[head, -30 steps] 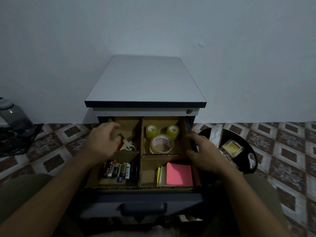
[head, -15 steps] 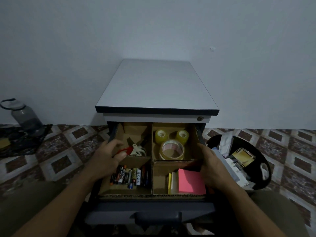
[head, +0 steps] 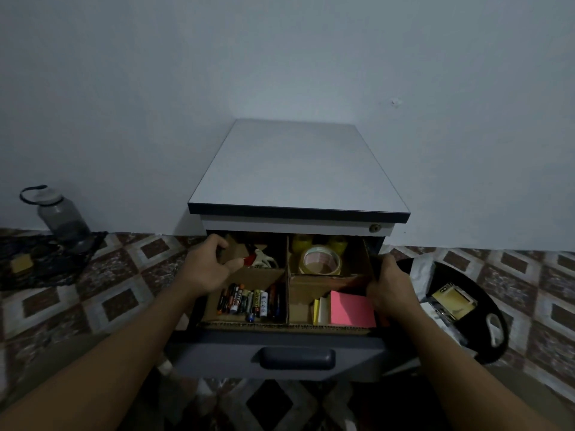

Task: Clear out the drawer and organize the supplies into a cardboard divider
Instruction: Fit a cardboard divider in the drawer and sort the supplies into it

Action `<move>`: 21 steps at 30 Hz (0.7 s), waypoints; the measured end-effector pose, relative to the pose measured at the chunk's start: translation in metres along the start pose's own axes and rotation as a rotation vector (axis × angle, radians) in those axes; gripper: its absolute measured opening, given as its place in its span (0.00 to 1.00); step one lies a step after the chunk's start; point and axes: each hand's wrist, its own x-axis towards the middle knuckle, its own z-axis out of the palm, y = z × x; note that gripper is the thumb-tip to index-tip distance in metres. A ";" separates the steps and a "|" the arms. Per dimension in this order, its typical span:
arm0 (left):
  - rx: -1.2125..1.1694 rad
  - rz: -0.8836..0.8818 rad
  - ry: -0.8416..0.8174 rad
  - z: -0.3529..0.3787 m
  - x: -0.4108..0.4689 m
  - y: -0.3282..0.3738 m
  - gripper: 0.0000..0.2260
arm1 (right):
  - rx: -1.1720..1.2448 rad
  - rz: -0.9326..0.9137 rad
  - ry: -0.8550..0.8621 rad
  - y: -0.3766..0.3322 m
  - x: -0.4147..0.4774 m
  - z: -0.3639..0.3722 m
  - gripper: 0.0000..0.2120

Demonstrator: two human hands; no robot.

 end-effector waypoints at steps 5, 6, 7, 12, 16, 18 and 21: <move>0.105 0.008 -0.473 -0.024 -0.039 -0.001 0.55 | -0.139 -0.123 -0.292 0.007 -0.010 -0.015 0.33; 0.186 -0.005 -0.554 -0.028 -0.048 0.000 0.60 | -0.178 -0.180 -0.378 0.010 -0.016 -0.021 0.39; 0.258 -0.017 -0.622 -0.032 -0.056 0.001 0.63 | -0.194 -0.226 -0.451 0.011 -0.025 -0.030 0.41; 0.436 0.037 -0.577 -0.028 -0.081 -0.002 0.59 | -0.251 -0.346 -0.650 0.007 -0.059 -0.056 0.51; 0.389 0.091 -0.480 -0.028 -0.088 -0.005 0.54 | -0.366 -0.377 -0.487 0.014 -0.061 -0.045 0.56; 0.393 0.113 -0.418 -0.028 -0.086 -0.006 0.51 | -0.367 -0.399 -0.427 0.016 -0.059 -0.041 0.52; 0.385 0.175 -0.202 -0.020 -0.075 -0.012 0.43 | -0.365 -0.393 -0.222 0.016 -0.049 -0.031 0.41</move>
